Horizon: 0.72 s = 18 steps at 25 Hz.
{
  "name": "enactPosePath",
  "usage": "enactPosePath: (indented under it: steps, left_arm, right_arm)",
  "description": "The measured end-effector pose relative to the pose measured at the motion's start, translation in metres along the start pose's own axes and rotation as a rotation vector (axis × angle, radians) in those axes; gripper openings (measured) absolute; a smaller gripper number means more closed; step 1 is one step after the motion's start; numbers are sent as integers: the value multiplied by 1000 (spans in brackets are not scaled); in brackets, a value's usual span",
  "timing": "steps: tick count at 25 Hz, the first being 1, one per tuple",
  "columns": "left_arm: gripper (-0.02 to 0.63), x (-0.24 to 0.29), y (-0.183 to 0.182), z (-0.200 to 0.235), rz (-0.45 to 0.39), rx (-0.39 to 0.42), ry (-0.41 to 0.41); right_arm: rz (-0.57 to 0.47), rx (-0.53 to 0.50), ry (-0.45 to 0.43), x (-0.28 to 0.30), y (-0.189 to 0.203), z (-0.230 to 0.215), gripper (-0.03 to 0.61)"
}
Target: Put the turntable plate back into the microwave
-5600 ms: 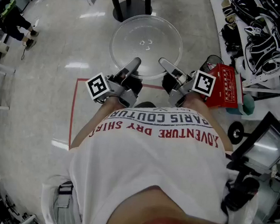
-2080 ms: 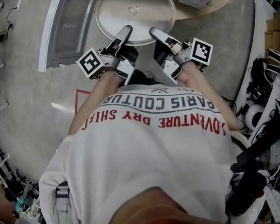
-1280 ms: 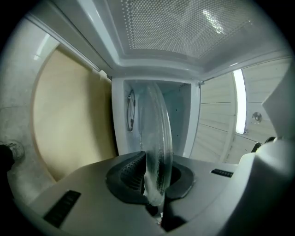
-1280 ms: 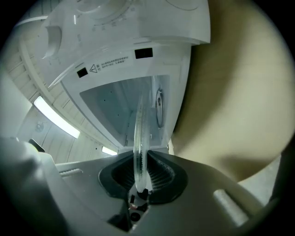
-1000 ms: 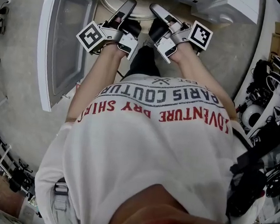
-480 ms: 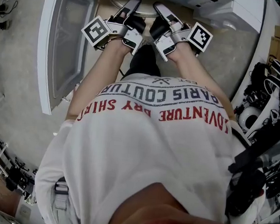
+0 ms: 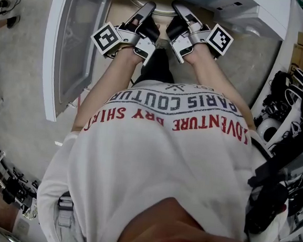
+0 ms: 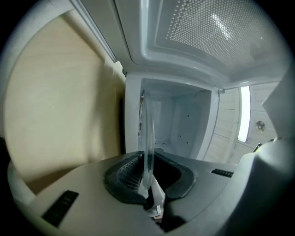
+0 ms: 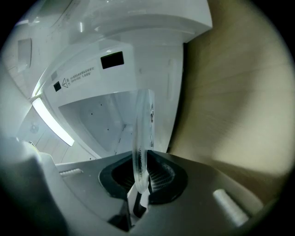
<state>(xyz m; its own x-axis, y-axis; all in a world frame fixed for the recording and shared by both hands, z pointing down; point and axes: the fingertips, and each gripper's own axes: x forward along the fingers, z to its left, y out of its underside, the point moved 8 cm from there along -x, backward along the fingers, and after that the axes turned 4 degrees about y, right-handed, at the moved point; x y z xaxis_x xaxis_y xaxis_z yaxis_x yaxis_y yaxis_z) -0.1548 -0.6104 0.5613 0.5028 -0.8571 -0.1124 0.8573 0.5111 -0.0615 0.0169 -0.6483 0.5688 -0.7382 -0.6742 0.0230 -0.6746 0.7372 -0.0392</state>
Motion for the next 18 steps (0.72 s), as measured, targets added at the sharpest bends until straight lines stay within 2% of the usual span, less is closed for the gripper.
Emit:
enactPosePath:
  steps: [13,18]
  left_arm:
    - [29,0,3,2,-58,-20,-27]
    - [37,1,0,4,-77,-17,-24]
  right_arm:
    - [17,-9,-1,4,-5,-3,31]
    - [41,-9,-36,4,-2,-2,31]
